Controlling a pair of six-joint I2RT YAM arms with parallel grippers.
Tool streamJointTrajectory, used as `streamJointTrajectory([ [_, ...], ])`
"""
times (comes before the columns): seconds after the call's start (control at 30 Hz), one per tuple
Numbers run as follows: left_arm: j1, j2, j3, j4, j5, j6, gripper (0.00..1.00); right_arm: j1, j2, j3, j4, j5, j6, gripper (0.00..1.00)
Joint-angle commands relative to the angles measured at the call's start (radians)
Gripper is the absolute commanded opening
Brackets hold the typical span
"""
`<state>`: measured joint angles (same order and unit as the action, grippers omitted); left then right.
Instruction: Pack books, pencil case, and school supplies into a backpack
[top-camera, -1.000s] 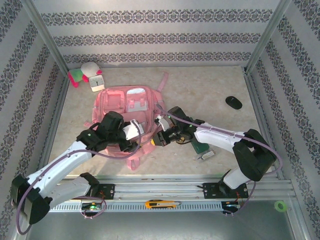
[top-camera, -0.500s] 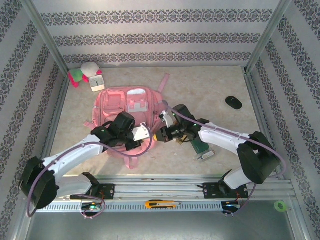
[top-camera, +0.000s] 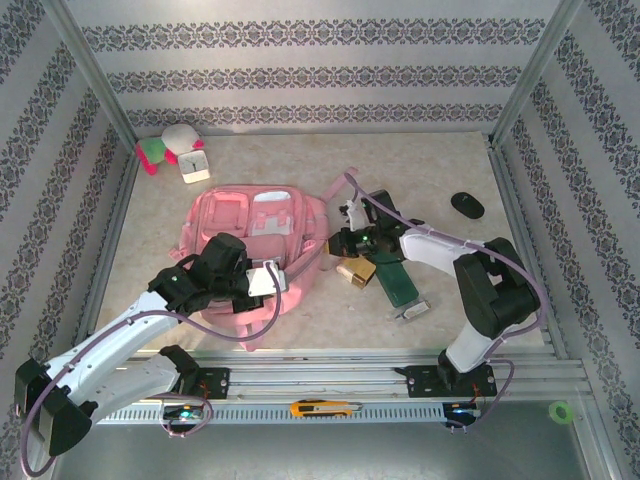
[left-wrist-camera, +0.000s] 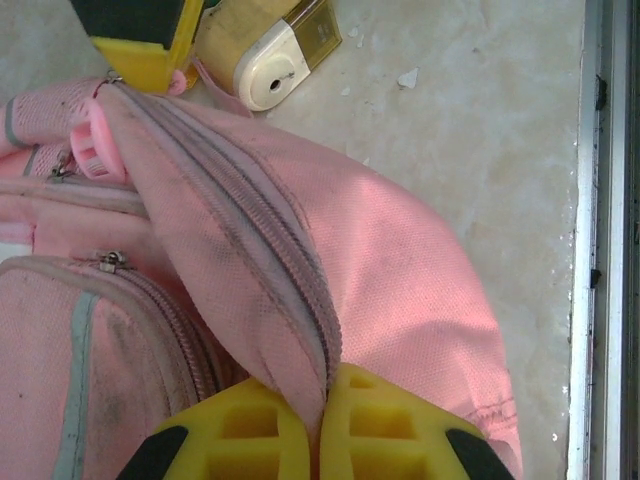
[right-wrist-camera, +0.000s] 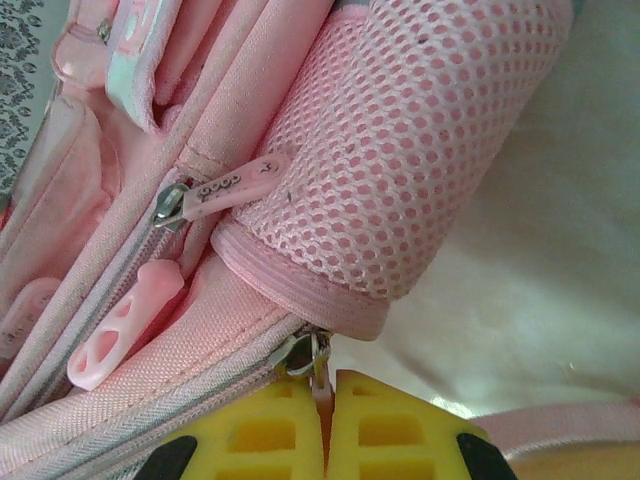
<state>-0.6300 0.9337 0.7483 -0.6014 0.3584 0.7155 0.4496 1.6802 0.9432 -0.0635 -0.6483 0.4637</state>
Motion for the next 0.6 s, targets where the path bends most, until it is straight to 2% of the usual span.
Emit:
streamJointTrajectory([
  [0.0, -0.006, -0.052, 0.032, -0.09, 0.123, 0.024, 0.0, -0.054, 0.011, 0.04, 0.064, 0.178, -0.015, 0.0],
  [0.03, -0.006, -0.047, 0.032, -0.075, 0.105, -0.005, 0.08, -0.051, -0.004, 0.034, 0.065, 0.174, -0.02, 0.0],
  [0.07, -0.005, -0.043, 0.032, -0.062, 0.085, -0.034, 0.21, -0.048, -0.024, 0.027, 0.063, 0.171, -0.022, 0.0],
  [0.1, -0.005, -0.042, 0.035, -0.043, 0.055, -0.071, 0.39, -0.047, -0.049, 0.02, 0.051, 0.164, -0.025, 0.16],
  [0.13, -0.005, -0.05, 0.036, -0.023, 0.019, -0.114, 0.52, -0.045, -0.08, 0.01, 0.037, 0.165, -0.029, 0.3],
  [0.2, 0.0, -0.071, 0.031, 0.012, -0.052, -0.171, 0.63, -0.032, -0.148, -0.018, 0.009, 0.187, -0.041, 0.39],
  [0.3, 0.034, -0.1, -0.007, 0.052, -0.131, -0.178, 0.65, -0.004, -0.258, -0.071, 0.006, 0.191, -0.05, 0.42],
  [0.37, 0.044, -0.104, -0.043, 0.068, -0.175, -0.118, 0.65, 0.028, -0.321, -0.097, 0.001, 0.205, -0.075, 0.43],
  [0.5, 0.043, -0.021, -0.066, 0.048, -0.185, 0.011, 0.66, 0.107, -0.409, -0.13, -0.002, 0.239, -0.143, 0.43],
  [0.57, 0.044, 0.04, -0.068, 0.06, -0.203, 0.059, 0.71, 0.139, -0.427, -0.138, 0.002, 0.251, -0.178, 0.43],
])
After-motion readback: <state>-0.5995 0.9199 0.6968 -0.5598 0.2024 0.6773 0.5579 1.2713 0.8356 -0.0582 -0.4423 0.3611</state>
